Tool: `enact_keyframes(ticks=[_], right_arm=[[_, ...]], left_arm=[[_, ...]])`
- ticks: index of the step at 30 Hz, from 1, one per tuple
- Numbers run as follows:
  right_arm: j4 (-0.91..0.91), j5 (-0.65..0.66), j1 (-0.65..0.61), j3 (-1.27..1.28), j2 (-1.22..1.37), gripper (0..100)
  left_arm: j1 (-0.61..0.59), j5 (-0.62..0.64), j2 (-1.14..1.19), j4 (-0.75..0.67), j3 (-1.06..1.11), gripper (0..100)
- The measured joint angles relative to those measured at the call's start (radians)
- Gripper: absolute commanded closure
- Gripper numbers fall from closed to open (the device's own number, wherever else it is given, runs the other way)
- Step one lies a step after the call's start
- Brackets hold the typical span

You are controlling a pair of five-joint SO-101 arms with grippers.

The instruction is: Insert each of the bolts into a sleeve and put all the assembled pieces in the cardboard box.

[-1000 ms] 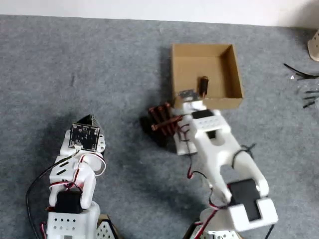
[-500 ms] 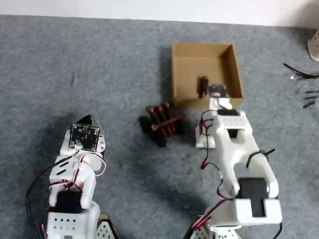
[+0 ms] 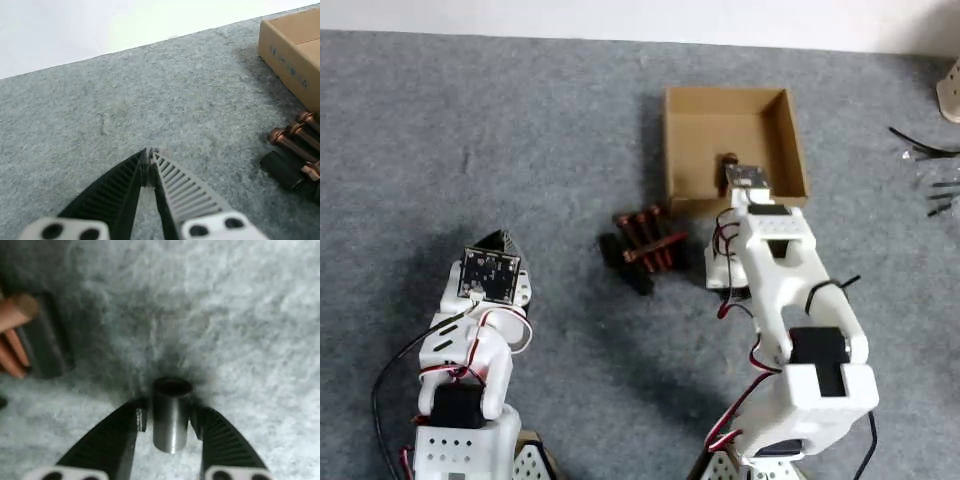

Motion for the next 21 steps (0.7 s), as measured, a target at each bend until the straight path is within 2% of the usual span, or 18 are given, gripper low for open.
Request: enact_keyframes(ticks=[6,9,21], right_arm=[[0.000,0.000,0.000,-0.029,0.023,90.3],[0.000,0.000,0.005,-0.032,0.023,99.2],[0.041,0.000,0.014,-0.035,0.025,99.5]], left_arm=[[0.000,0.000,0.000,0.000,0.000,97],[0.000,0.000,0.000,0.000,0.000,97],[0.000,0.000,0.000,0.000,0.000,97]])
